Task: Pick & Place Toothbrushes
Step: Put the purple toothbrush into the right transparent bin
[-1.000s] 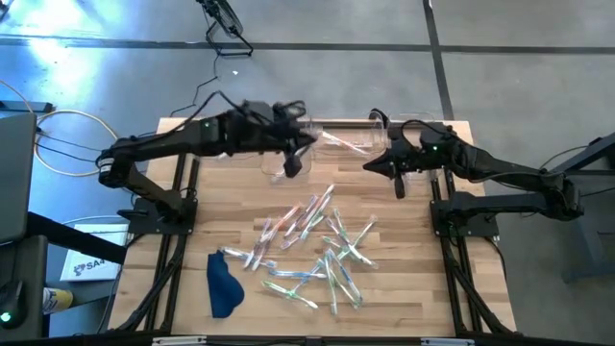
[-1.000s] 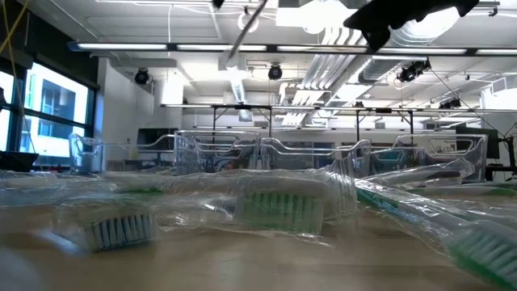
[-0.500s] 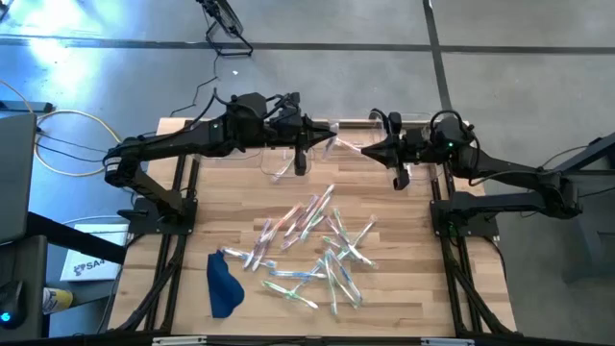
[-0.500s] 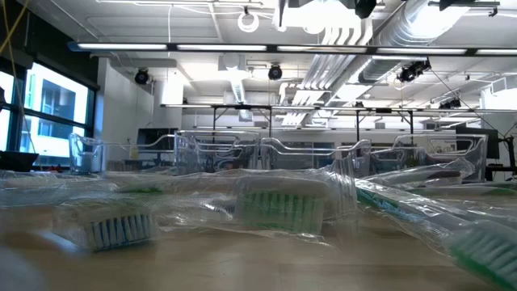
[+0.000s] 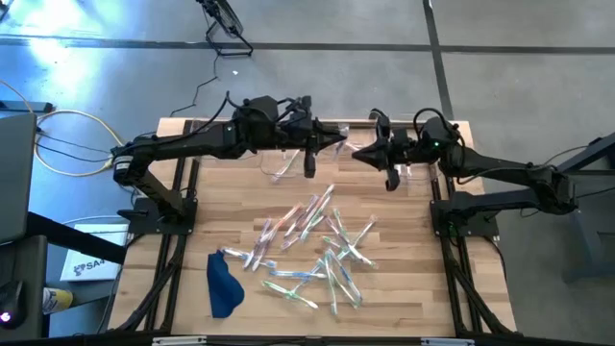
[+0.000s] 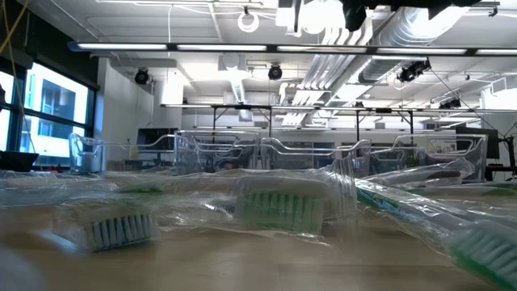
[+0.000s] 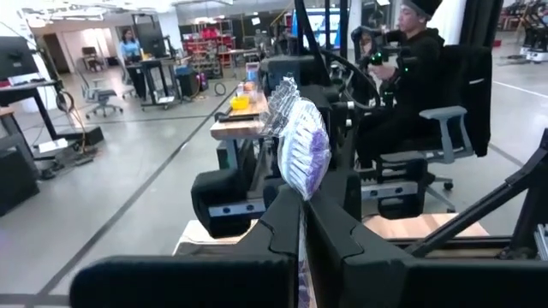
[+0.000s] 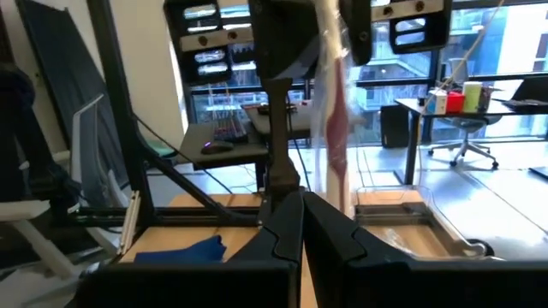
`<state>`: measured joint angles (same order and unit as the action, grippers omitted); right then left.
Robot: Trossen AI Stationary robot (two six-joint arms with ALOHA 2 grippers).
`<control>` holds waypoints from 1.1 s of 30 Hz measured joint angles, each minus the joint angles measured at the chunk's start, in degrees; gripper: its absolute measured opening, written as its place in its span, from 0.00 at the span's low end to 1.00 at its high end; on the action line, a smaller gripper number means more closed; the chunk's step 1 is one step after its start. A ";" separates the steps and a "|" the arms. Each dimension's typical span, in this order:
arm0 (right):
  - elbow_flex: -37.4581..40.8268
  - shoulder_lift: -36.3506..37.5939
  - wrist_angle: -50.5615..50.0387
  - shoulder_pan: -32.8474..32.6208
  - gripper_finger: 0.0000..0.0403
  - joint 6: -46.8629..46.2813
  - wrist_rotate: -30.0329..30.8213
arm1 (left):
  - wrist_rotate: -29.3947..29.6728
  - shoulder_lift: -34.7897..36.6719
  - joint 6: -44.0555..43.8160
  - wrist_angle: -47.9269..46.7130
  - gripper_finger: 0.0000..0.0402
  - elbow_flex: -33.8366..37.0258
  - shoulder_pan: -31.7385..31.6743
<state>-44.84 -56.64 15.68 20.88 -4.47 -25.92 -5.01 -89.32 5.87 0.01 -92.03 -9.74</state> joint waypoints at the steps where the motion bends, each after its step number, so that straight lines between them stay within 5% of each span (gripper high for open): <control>1: 0.00 0.00 0.00 -0.02 0.01 0.02 0.00 | -0.01 -0.28 0.00 0.44 0.00 -0.02 0.00; 10: 0.00 -0.36 -0.13 -0.01 0.03 0.19 0.48 | 0.02 -1.07 -0.05 -0.21 0.00 -0.04 0.00; 23: 0.00 -1.86 0.47 -0.05 0.45 1.29 6.45 | -0.88 -1.02 -0.17 -0.15 0.00 0.00 0.00; 33: 0.00 -7.01 8.56 -3.60 0.49 1.27 5.85 | -0.95 -1.02 -0.26 -0.18 0.00 0.00 0.00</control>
<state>-44.84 -63.65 24.24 17.28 -3.20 -20.07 -5.95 -90.35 5.61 -0.17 -92.03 -9.74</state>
